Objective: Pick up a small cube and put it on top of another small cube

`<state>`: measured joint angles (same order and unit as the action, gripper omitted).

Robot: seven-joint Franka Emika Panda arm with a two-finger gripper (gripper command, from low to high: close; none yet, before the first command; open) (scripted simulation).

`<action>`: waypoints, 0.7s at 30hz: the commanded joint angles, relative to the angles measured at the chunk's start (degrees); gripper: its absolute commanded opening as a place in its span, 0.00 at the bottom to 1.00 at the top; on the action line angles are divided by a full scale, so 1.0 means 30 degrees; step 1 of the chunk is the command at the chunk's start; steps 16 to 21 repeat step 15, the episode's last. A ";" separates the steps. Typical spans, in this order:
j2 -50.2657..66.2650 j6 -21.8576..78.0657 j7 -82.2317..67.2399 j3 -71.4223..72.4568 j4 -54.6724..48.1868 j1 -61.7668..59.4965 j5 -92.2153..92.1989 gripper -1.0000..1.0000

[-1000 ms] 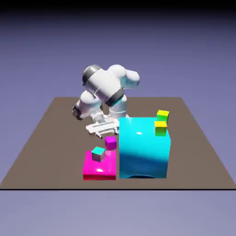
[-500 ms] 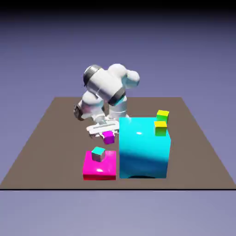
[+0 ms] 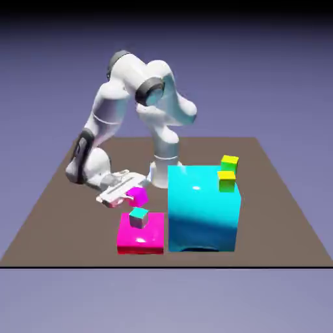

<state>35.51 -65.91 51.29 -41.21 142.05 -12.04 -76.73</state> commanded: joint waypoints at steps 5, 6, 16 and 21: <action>-0.3461 -0.3503 0.3478 0.1735 -0.2559 -0.0590 0.2330 0.00; -0.3665 -0.4013 0.3913 0.2352 -0.2480 -0.0399 0.2083 0.00; -0.3082 -0.4269 0.3484 0.2169 -0.2141 0.0957 0.0852 1.00; -0.3082 -0.4269 0.3484 0.2169 -0.2141 0.0957 0.0852 1.00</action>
